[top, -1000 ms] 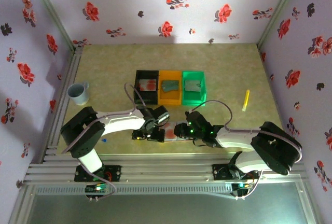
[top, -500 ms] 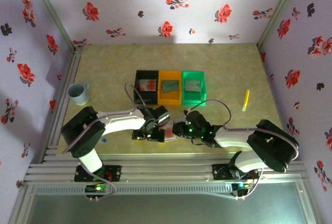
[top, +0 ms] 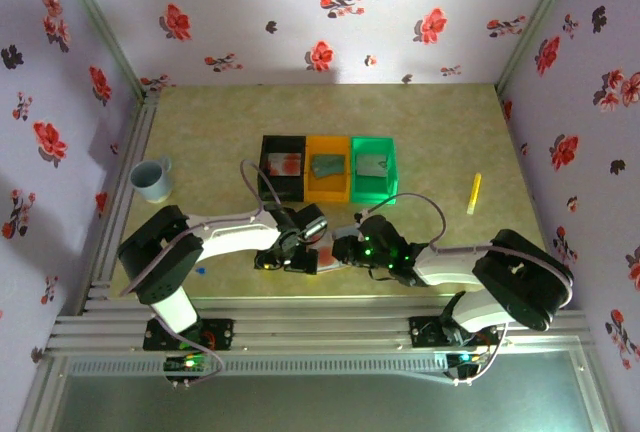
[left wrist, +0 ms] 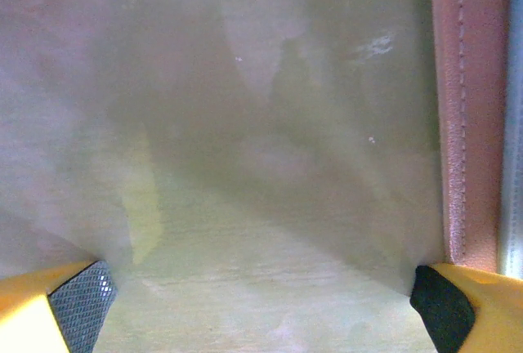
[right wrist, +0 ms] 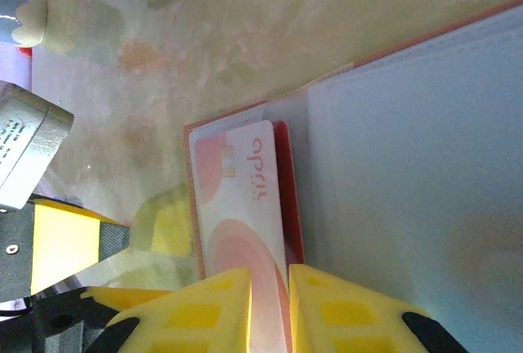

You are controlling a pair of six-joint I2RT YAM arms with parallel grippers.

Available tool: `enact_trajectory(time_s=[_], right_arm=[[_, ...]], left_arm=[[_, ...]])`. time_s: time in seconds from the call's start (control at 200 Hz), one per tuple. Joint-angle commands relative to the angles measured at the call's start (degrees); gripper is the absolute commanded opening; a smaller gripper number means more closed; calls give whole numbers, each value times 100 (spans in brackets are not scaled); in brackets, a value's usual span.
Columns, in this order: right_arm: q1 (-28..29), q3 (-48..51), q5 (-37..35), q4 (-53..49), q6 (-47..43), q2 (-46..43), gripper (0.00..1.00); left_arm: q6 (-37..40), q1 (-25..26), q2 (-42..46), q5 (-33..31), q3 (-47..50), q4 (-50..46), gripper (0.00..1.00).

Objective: Take the credit cards out of the card holder

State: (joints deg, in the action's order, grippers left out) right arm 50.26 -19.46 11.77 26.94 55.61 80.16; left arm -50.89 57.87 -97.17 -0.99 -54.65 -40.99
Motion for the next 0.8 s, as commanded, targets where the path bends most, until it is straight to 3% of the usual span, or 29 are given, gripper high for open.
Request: enact_trajectory(time_s=[0.0,0.485,0.795], right_arm=[[93,48,361,294,19,1,17],[81,-119,-100,-906,-383,-427,19],[89,-128,44,-731,-396,-255,19]], left_arm=[[-114,164,-602,530,391,803,100],[-96,164,-608,532,414,821,100],[-107,164,-621,530,403,829,100]])
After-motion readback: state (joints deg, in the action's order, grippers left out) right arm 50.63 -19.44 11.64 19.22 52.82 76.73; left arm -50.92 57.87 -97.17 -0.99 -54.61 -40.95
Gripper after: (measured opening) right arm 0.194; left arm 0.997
